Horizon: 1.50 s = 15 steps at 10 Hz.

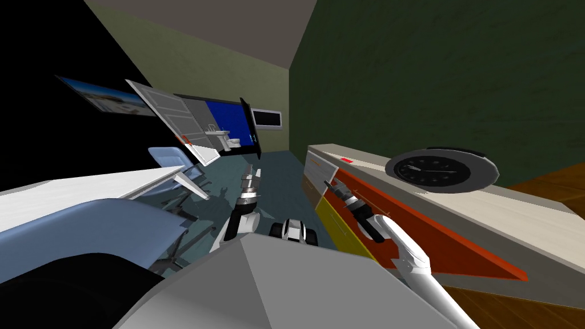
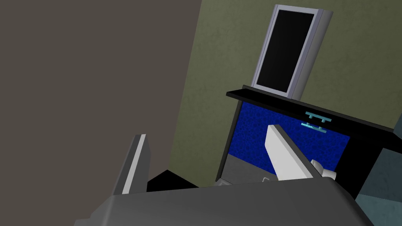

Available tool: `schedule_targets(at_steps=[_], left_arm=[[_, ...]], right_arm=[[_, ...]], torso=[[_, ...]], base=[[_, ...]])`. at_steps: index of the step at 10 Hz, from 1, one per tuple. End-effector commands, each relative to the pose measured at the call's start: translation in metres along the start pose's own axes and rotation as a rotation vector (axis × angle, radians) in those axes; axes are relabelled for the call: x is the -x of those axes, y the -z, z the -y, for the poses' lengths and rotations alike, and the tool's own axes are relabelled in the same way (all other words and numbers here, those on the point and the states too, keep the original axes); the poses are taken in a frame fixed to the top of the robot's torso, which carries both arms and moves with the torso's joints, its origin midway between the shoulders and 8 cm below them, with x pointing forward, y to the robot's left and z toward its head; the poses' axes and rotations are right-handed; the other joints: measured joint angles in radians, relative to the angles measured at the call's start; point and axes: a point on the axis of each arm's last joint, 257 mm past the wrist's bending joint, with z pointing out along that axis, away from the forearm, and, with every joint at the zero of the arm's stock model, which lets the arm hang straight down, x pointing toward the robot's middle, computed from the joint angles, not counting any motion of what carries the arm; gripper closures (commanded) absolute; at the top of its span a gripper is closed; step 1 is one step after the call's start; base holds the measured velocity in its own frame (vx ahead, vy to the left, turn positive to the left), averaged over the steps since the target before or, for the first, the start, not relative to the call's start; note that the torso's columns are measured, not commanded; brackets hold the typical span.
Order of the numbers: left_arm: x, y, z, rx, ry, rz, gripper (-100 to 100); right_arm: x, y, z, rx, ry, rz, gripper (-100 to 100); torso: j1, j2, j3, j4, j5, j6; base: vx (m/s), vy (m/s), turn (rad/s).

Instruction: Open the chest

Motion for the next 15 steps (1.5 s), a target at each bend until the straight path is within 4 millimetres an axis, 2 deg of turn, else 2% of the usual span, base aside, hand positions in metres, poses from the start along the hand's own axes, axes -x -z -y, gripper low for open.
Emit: schedule_targets(at_steps=[1, 4, 5, 6, 7, 8, 9, 10, 11, 12, 13, 14, 15], left_arm=[[0.000, 0.000, 0.000, 0.000, 0.000, 0.000, 0], [0.000, 0.000, 0.000, 0.000, 0.000, 0.000, 0], [0.000, 0.000, 0.000, 0.000, 0.000, 0.000, 0], [0.000, 0.000, 0.000, 0.000, 0.000, 0.000, 0], [0.000, 0.000, 0.000, 0.000, 0.000, 0.000, 0], [0.000, 0.000, 0.000, 0.000, 0.000, 0.000, 0], [0.000, 0.000, 0.000, 0.000, 0.000, 0.000, 0], [0.000, 0.000, 0.000, 0.000, 0.000, 0.000, 0], [0.000, 0.000, 0.000, 0.000, 0.000, 0.000, 0], [0.000, 0.000, 0.000, 0.000, 0.000, 0.000, 0], [0.000, 0.000, 0.000, 0.000, 0.000, 0.000, 0], [0.000, 0.000, 0.000, 0.000, 0.000, 0.000, 0], [0.000, 0.000, 0.000, 0.000, 0.000, 0.000, 0]], right_arm=[[-0.012, -0.001, 0.007, 0.011, 0.117, -0.057, -100], [-0.030, -0.002, 0.026, 0.031, 0.290, -0.147, -100], [-0.033, -0.002, 0.026, 0.032, 0.318, -0.158, -100], [-0.040, -0.002, 0.038, 0.040, 0.389, -0.198, -100], [-0.043, -0.001, 0.039, 0.042, 0.416, -0.209, -100], [-0.050, 0.000, 0.051, 0.049, 0.487, -0.250, -100], [-0.053, 0.000, 0.053, 0.052, 0.517, -0.261, -100], [-0.059, 0.002, 0.067, 0.058, 0.587, -0.303, -100], [-0.061, 0.003, 0.068, 0.061, 0.613, -0.313, -100], [-0.067, 0.005, 0.083, 0.066, 0.680, -0.354, -100], [-0.069, 0.006, 0.084, 0.069, 0.706, -0.365, -100], [-0.074, 0.008, 0.100, 0.074, 0.773, -0.407, -100], [-0.076, 0.009, 0.102, 0.077, 0.798, -0.416, -100]], torso=[[0.000, 0.000, 0.000, 0.000, 0.000, -0.001], [0.000, 0.000, 0.000, 0.000, 0.000, 0.000], [0.000, -0.001, 0.000, 0.000, 0.000, -0.001], [0.000, 0.000, 0.000, 0.000, 0.000, 0.000], [0.000, 0.000, 0.000, 0.000, 0.000, -0.001], [0.000, 0.000, 0.000, 0.000, 0.000, 0.000], [0.000, -0.001, 0.000, 0.000, 0.000, -0.001], [0.000, 0.000, 0.000, 0.000, 0.000, 0.000], [0.000, 0.000, 0.000, 0.000, 0.000, -0.001], [0.000, 0.000, 0.000, 0.000, 0.000, 0.000], [0.000, 0.000, 0.000, 0.000, 0.000, -0.001], [0.000, 0.000, 0.000, 0.000, 0.000, 0.000], [0.000, -0.001, 0.000, 0.000, 0.000, -0.001]], base=[[0.005, 0.000, 0.109], [0.007, 0.001, 0.125], [0.007, -0.002, 0.086], [0.005, 0.001, 0.144], [0.006, -0.003, 0.086], [0.007, -0.001, 0.154], [0.006, -0.004, 0.106], [0.006, -0.003, 0.161], [0.005, -0.005, 0.099], [0.005, -0.002, 0.167], [0.005, -0.006, 0.105], [0.005, -0.005, 0.198], [0.005, -0.007, 0.099]])
